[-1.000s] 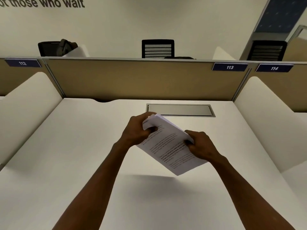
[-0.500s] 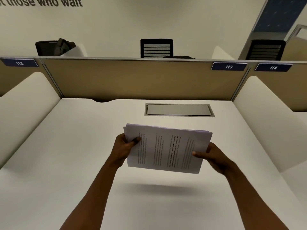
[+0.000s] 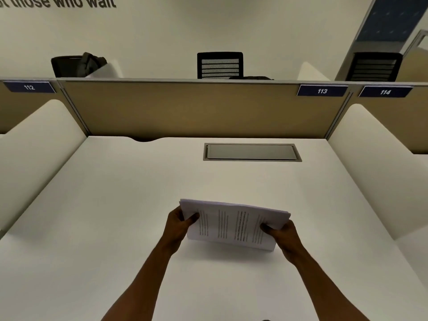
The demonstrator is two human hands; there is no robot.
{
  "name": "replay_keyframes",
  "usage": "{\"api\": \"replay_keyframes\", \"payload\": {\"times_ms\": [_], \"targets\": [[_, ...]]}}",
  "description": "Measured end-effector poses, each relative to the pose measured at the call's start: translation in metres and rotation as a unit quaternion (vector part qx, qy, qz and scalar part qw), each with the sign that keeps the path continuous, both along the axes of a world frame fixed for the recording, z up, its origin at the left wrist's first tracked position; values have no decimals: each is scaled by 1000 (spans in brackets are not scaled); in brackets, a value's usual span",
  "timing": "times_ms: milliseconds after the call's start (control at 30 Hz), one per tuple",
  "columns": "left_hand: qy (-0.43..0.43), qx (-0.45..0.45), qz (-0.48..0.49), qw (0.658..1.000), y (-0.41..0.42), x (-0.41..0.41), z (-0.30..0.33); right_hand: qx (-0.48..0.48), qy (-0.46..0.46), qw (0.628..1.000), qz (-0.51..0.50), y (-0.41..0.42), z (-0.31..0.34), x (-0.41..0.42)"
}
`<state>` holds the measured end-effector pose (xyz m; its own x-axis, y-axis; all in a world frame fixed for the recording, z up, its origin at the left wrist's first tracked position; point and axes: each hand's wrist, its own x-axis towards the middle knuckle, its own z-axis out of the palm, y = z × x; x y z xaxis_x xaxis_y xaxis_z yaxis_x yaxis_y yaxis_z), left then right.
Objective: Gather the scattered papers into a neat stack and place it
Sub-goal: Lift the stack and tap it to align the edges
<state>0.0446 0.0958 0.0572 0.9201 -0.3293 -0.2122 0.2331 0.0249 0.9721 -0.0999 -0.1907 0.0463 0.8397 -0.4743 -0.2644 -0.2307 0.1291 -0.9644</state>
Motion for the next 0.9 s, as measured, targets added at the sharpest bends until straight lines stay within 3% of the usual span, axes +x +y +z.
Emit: {"api": "replay_keyframes", "payload": {"times_ms": [333, 533, 667, 800, 900], "targets": [[0, 12, 7, 1000, -6, -3, -7, -40, 11, 999, 11, -5, -6, 0], [-16, 49, 5, 999, -9, 3, -6, -147, 45, 988, -2, -12, 1, 7], [-39, 43, 17, 998, -8, 8, 5, -226, 34, 973, 40, -22, 29, 17], [-187, 196, 97, 958, -13, 13, 31, -290, -1, 953, 92, -30, 64, 26], [-355, 243, 22, 902, -22, 18, 65, -331, -18, 934, 136, -30, 87, 34]]}}
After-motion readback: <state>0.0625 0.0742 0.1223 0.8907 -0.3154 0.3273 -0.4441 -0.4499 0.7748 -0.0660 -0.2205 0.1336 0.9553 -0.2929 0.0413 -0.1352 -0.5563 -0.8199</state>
